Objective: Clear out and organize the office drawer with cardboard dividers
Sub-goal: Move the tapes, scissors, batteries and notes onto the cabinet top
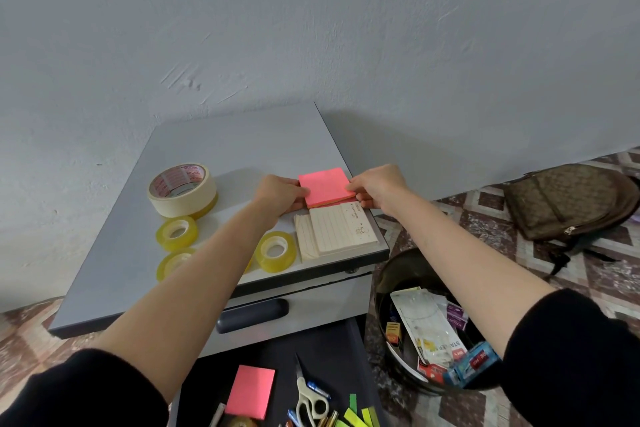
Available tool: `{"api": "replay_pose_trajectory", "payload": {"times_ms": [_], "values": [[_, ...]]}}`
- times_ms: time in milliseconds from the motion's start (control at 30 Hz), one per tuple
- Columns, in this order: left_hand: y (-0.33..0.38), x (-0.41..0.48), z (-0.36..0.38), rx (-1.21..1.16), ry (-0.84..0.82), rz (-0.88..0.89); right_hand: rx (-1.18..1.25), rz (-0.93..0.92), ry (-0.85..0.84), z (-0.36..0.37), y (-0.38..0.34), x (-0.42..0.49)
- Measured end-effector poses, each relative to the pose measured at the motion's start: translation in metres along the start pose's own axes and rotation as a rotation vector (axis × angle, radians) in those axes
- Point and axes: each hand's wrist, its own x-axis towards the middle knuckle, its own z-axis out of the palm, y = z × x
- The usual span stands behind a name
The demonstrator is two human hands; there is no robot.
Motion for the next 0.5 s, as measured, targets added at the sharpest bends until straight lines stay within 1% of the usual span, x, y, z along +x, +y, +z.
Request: {"api": "replay_pose_trajectory", "payload": {"times_ms": [233,333,500], "values": [[-0.0005,0.0045,-0.001,0.056,-0.003,-0.006,-0.017,0.012,-0.006,-0.0013,0.0017,0.0035],[-0.0005,0.0044,0.0002,0.074,0.006,-0.008,-0.035,-0.018,0.004,-0.0003,0.0031,0.0034],[-0.0019,0.007,0.0015,0.148,0.038,-0.012,-0.178,-0.084,0.034,-0.002,0.0003,-0.0017]]}}
